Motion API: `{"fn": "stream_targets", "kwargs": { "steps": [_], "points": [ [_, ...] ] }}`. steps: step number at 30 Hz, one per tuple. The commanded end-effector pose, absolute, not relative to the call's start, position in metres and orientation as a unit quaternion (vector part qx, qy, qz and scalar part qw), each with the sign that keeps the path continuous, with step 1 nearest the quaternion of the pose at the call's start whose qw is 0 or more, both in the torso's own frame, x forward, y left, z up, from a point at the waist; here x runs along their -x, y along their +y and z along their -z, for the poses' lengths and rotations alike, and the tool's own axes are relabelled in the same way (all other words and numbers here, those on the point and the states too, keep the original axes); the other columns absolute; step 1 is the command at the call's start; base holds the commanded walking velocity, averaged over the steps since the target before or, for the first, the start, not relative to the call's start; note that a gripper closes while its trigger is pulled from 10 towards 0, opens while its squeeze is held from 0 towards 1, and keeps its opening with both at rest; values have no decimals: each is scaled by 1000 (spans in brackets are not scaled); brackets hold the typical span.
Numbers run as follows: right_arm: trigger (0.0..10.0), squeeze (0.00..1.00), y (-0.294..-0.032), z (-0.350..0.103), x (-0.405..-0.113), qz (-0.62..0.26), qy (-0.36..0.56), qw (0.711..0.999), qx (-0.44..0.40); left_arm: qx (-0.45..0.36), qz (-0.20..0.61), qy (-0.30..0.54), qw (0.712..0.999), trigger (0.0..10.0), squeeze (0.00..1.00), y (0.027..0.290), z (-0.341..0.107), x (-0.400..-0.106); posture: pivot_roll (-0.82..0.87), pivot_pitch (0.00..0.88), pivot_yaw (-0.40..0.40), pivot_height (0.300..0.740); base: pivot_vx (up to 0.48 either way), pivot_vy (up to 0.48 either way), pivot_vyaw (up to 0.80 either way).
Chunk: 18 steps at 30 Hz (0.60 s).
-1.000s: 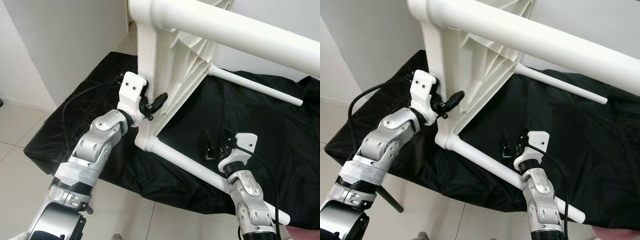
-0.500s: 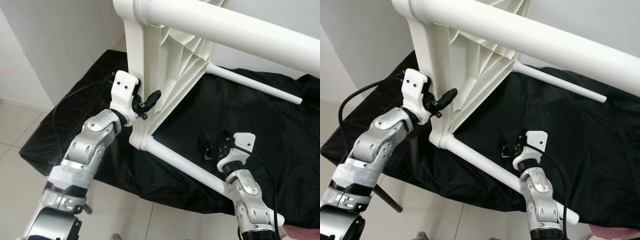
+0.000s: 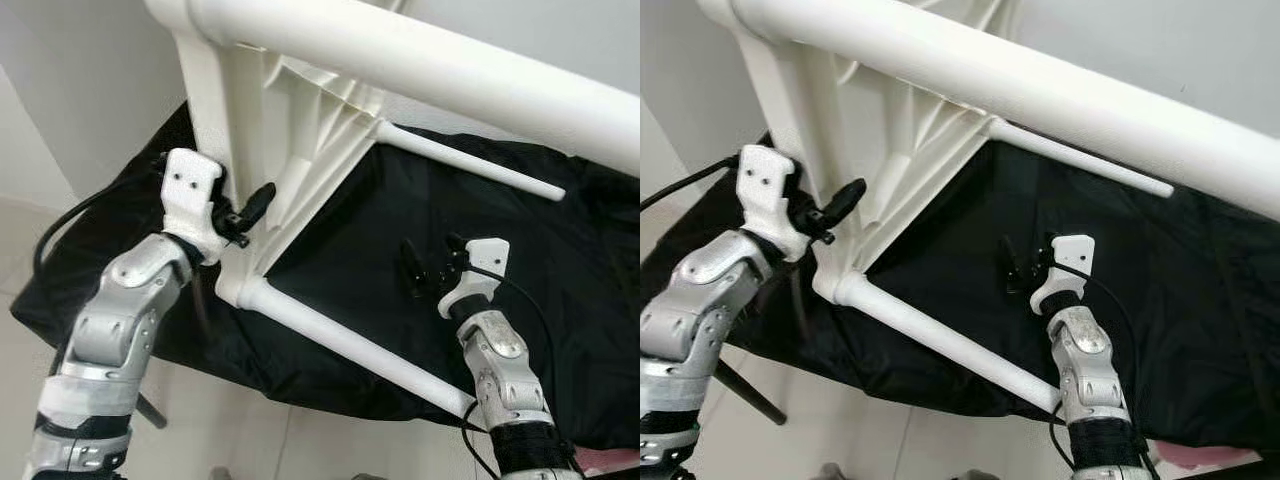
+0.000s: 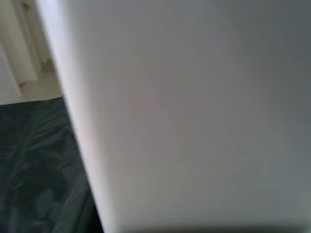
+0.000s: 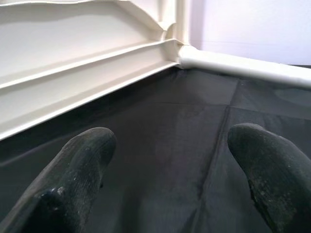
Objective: Building children table
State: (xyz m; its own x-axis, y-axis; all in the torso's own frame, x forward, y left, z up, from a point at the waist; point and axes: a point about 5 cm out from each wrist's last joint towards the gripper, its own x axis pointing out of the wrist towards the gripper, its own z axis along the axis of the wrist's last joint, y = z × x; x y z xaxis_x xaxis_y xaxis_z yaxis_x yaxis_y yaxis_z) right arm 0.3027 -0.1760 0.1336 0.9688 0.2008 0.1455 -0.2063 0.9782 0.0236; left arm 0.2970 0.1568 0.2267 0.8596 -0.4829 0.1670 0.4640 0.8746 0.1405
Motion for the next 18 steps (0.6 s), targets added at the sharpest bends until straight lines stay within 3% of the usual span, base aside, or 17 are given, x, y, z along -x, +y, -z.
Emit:
{"fn": "stream_targets", "kwargs": {
  "steps": [1, 8, 18],
  "points": [
    [10000, 0, -177, -134, -306, -110, -71, 991, -16, -47, 92, -112, 988, 0, 0, 189, -233, -295, 68, 21, -117, 740, 0, 0, 0],
    [10000, 0, -171, -136, -312, -130, -75, 989, -16, -49, 47, -120, 990, 0, 0, 201, -241, -285, 83, 24, -135, 740, 0, 0, 0],
    [10000, 0, -173, -136, -315, -128, -78, 989, -16, -46, 41, -137, 989, 0, 0, 191, -249, -280, 74, 26, -124, 740, 0, 0, 0]
  ]
}}
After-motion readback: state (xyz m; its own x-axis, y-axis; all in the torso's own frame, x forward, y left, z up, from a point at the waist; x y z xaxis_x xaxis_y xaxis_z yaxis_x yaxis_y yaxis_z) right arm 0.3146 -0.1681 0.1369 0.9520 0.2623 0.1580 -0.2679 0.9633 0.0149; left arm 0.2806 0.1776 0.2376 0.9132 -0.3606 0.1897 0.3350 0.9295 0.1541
